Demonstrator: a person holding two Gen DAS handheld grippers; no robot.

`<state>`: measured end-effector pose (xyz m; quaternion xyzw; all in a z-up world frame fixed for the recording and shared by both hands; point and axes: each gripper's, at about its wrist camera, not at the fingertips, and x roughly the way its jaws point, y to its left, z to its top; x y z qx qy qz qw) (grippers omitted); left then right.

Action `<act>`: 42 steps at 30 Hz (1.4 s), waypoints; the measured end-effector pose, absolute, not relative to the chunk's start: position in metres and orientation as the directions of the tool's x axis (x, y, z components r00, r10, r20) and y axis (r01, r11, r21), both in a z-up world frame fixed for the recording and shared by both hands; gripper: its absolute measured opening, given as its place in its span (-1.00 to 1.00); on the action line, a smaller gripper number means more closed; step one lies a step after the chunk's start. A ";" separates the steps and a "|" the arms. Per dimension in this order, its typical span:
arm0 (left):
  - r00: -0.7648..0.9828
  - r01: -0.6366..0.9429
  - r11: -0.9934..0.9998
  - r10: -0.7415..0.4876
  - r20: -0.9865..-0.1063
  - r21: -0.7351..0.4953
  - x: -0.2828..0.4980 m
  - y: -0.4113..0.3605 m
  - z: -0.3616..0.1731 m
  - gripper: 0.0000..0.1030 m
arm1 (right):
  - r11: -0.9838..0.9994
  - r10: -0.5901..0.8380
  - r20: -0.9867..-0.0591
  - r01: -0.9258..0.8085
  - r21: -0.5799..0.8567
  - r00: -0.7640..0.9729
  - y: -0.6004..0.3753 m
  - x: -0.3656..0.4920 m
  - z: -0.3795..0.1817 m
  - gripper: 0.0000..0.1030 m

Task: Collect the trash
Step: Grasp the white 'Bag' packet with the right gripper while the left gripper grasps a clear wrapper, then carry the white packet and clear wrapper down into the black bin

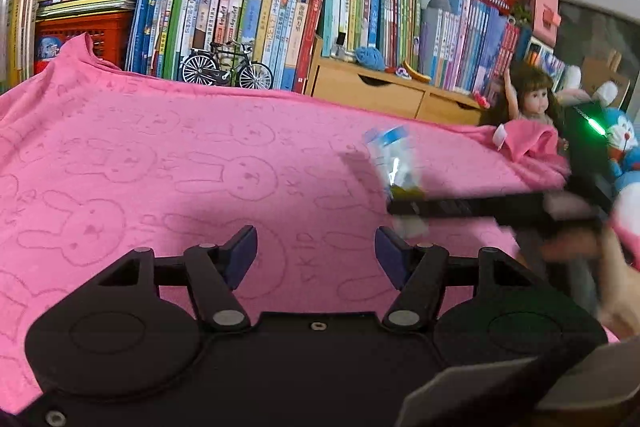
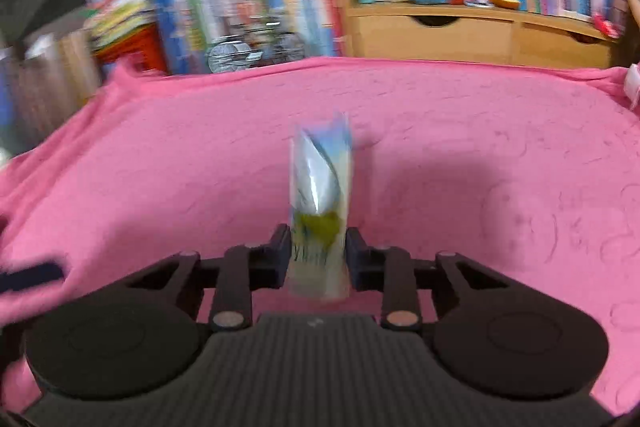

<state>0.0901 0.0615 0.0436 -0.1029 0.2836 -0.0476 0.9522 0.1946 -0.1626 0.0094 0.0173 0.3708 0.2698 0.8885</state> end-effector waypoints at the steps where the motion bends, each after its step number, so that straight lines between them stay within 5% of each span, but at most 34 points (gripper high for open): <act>1: 0.835 0.028 0.973 -0.148 -0.530 -0.228 0.088 0.063 0.045 0.22 | 0.845 0.499 -0.658 -0.487 0.223 0.564 -0.163 0.185 0.010 -0.52; 7: 0.834 0.027 0.970 -0.155 -0.529 -0.242 0.079 0.063 0.049 0.22 | 0.779 0.556 -0.654 -0.596 0.196 0.512 -0.163 0.130 0.016 -0.62; 12: 0.813 0.047 0.977 -0.158 -0.560 -0.207 0.068 0.055 0.040 0.22 | 0.800 0.527 -0.657 -0.576 0.169 0.539 -0.167 0.118 0.019 -0.40; 19: 0.773 0.101 0.986 -0.161 -0.613 -0.132 0.047 0.038 0.013 0.31 | 0.831 0.517 -0.639 -0.513 0.215 0.569 -0.188 0.113 0.018 -0.40; 24: 0.771 0.071 0.980 -0.173 -0.612 -0.187 0.054 0.031 -0.004 0.27 | 0.843 0.498 -0.640 -0.499 0.199 0.585 -0.195 0.104 0.014 -0.39; 26: 0.777 0.063 0.983 -0.156 -0.610 -0.172 0.057 0.028 -0.005 0.06 | 0.852 0.480 -0.642 -0.491 0.179 0.598 -0.198 0.099 0.012 -0.14; 28: 0.780 0.065 0.985 -0.149 -0.608 -0.157 0.058 0.024 -0.006 -0.53 | 0.861 0.460 -0.638 -0.486 0.149 0.618 -0.200 0.094 0.010 0.14; 30: 0.776 0.070 0.985 -0.151 -0.612 -0.155 0.058 0.022 -0.005 -0.58 | 0.871 0.433 -0.631 -0.480 0.108 0.644 -0.202 0.090 0.009 0.41; 33: 0.775 0.079 0.984 -0.161 -0.611 -0.158 0.055 0.020 -0.002 -0.66 | 0.865 0.435 -0.631 -0.492 0.096 0.643 -0.204 0.086 0.006 0.56; 40: 0.791 0.085 0.989 -0.142 -0.595 -0.122 0.041 0.017 0.006 -0.70 | 0.849 0.437 -0.643 -0.525 0.064 0.629 -0.196 0.077 -0.007 0.62; 42: 0.798 0.087 0.990 -0.134 -0.587 -0.108 0.037 0.017 0.009 -0.70 | 0.851 0.429 -0.634 -0.524 0.045 0.643 -0.194 0.073 -0.008 0.26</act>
